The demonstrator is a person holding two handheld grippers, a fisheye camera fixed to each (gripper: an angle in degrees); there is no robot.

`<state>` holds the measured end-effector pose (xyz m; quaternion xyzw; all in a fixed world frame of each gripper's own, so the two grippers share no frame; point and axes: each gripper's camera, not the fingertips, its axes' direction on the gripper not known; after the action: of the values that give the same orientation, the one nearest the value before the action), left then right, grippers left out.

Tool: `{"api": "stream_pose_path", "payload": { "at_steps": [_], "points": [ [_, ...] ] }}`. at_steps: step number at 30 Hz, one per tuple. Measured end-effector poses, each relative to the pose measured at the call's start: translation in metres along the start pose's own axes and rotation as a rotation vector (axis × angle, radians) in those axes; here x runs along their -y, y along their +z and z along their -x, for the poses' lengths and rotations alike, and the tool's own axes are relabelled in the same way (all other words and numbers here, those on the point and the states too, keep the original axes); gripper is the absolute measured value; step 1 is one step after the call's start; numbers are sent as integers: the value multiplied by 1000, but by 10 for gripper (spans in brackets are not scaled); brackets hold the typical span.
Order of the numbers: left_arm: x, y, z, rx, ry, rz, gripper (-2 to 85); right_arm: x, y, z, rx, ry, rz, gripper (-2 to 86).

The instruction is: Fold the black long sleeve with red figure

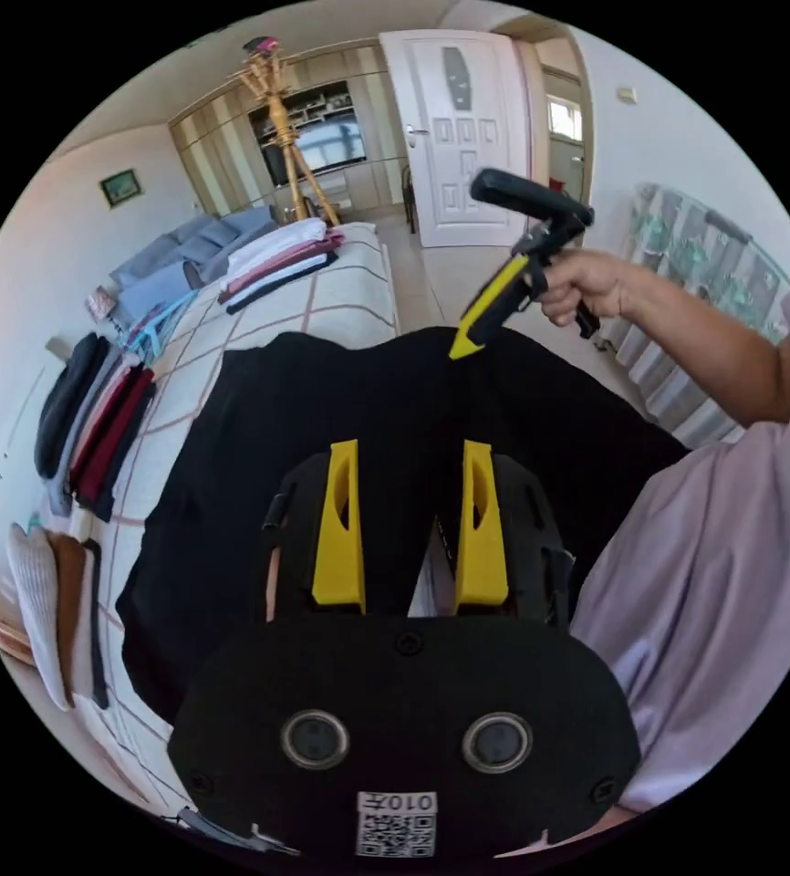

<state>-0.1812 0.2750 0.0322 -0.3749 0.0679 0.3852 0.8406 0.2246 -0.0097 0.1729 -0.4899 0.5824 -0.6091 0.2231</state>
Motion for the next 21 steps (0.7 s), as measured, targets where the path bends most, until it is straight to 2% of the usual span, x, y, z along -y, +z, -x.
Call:
{"api": "stream_pose_path", "payload": {
  "at_steps": [4,10,11,16,21],
  "points": [
    [27,19,-60,215,88,-32,128,19,-29,18,33,-52,-19,27],
    [46,39,-92,404,80,-45,85,39,-45,33,117,-150,-35,40],
    [45,38,-92,410,69,-55,79,41,-49,31,128,-163,-52,46],
    [1,5,-44,176,-176,-216,53,46,-77,-21,280,-62,-247,86],
    [-18,-6,-45,181,-200,-250,47,91,-60,-82,394,128,-247,135]
  ]
}}
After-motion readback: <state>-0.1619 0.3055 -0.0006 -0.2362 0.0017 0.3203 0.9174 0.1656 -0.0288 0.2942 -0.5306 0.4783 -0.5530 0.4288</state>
